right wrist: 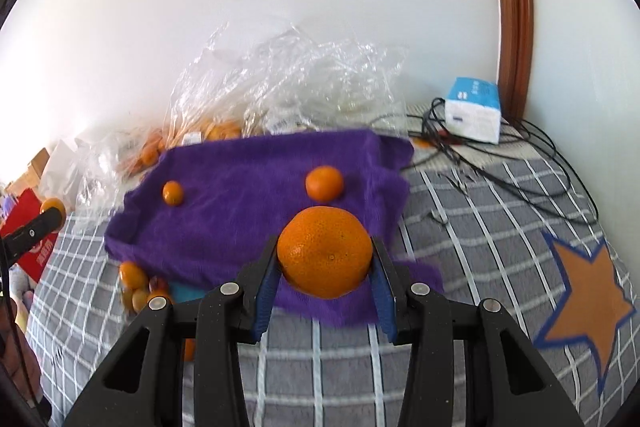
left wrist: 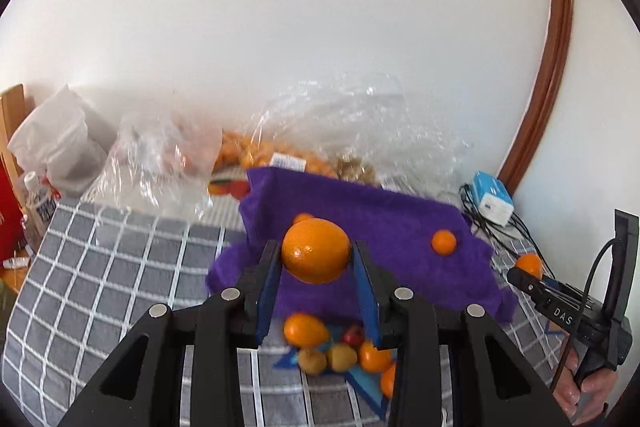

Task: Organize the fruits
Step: 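Lift both held oranges and carry them over the purple towel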

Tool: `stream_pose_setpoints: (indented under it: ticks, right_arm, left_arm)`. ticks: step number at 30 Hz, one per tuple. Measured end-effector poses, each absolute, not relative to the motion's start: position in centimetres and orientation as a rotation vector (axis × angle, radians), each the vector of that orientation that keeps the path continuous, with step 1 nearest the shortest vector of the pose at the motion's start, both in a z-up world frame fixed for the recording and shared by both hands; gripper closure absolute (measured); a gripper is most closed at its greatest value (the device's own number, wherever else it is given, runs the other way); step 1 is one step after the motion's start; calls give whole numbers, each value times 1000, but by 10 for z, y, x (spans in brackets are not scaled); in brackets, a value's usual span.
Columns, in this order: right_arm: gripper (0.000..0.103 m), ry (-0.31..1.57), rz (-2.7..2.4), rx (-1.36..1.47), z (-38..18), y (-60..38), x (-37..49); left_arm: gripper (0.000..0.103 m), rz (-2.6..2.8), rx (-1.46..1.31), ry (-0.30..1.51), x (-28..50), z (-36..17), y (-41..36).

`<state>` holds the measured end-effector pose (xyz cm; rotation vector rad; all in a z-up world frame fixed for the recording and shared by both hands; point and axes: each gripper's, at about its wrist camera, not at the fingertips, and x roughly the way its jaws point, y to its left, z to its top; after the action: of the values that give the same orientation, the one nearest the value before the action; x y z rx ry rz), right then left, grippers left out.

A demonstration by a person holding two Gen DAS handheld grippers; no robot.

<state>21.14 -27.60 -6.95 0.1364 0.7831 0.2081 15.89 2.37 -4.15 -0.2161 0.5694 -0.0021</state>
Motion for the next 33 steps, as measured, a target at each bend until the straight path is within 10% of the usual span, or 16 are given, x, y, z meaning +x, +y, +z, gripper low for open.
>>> stream_pose_setpoints:
  ticks: [33]
  right_arm:
    - [61, 791, 154, 116, -111, -271, 272]
  left_arm:
    - [69, 66, -326, 596, 225, -107, 55]
